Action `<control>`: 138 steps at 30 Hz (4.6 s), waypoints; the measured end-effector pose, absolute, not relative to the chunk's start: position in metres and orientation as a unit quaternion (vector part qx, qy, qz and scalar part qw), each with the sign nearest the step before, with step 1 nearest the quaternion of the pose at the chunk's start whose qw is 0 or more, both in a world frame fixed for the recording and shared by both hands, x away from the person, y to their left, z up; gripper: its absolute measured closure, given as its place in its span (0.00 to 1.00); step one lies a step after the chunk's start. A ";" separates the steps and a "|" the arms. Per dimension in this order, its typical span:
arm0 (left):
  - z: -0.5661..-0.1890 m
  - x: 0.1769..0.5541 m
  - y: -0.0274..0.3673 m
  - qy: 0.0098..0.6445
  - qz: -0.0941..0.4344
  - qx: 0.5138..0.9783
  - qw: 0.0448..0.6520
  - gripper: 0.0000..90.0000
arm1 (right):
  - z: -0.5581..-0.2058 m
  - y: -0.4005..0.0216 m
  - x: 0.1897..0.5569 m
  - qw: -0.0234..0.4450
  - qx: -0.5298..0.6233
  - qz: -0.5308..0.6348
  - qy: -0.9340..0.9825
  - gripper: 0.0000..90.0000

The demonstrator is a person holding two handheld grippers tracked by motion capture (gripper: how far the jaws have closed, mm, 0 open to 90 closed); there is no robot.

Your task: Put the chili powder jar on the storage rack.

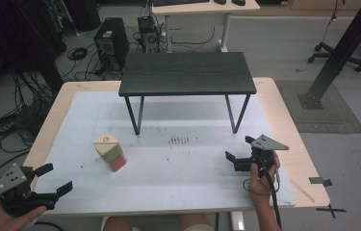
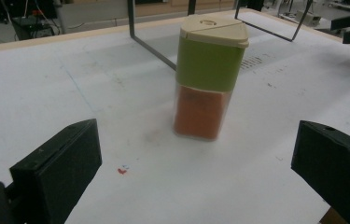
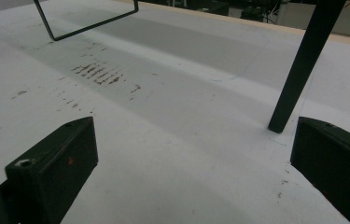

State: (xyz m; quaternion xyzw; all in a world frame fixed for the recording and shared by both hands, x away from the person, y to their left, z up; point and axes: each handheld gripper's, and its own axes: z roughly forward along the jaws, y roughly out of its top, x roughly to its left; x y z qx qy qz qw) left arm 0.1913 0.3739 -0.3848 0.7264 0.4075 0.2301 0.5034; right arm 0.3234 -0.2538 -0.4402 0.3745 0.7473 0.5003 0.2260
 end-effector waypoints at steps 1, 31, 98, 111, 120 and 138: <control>-0.385 0.191 0.374 0.407 0.230 0.726 0.504 0.02 | -0.440 -0.254 0.323 0.225 0.374 0.500 0.748 0.01; -0.401 0.223 0.347 0.395 0.207 0.741 0.501 0.02 | -0.439 -0.252 0.321 0.231 0.368 0.494 0.753 0.01; -0.424 0.284 0.295 0.398 0.192 0.751 0.491 0.02 | -0.438 -0.253 0.318 0.231 0.361 0.499 0.753 0.01; -0.426 0.290 0.288 0.399 0.191 0.750 0.491 0.02 | -0.437 -0.253 0.318 0.231 0.360 0.499 0.753 0.01; -0.427 0.294 0.285 0.401 0.192 0.749 0.491 0.02 | -0.437 -0.253 0.318 0.230 0.359 0.500 0.754 0.01; -0.426 0.298 0.281 0.399 0.193 0.748 0.494 0.02 | -0.437 -0.253 0.318 0.230 0.358 0.500 0.755 0.01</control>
